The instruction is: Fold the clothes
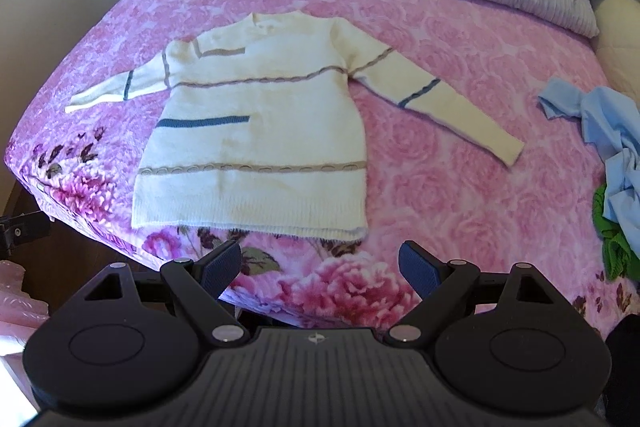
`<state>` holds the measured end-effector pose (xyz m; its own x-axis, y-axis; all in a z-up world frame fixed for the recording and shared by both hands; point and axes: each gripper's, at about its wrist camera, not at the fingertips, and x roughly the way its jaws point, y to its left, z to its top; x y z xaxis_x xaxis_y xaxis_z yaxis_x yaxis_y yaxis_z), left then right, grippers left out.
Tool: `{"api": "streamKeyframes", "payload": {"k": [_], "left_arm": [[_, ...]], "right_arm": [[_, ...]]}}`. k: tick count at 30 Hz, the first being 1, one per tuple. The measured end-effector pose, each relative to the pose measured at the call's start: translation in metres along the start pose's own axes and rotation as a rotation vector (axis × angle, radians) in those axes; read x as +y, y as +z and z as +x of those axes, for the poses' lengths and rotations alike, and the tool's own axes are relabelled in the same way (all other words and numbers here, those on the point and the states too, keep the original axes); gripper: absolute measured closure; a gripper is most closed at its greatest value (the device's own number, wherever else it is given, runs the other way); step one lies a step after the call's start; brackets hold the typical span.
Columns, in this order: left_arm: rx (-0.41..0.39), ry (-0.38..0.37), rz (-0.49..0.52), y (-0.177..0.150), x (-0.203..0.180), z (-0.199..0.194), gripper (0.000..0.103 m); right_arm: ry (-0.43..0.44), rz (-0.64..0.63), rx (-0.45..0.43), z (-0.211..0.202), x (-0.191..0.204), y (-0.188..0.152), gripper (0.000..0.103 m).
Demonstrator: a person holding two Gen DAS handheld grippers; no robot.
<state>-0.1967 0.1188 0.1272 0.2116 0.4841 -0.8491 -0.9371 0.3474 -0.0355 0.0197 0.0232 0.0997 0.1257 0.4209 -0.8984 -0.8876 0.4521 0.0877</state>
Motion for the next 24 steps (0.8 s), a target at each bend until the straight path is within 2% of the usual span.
{"api": "streamKeyframes", "payload": {"k": [15, 24], "left_arm": [[0.043, 0.000, 0.003, -0.008, 0.011, 0.009, 0.038], [0.046, 0.014, -0.014, 0.000, 0.024, 0.015, 0.038]], "right_arm": [[-0.022, 0.010, 0.053, 0.008, 0.006, -0.010, 0.015], [-0.016, 0.005, 0.047, 0.012, 0.016, 0.002, 0.015]]}}
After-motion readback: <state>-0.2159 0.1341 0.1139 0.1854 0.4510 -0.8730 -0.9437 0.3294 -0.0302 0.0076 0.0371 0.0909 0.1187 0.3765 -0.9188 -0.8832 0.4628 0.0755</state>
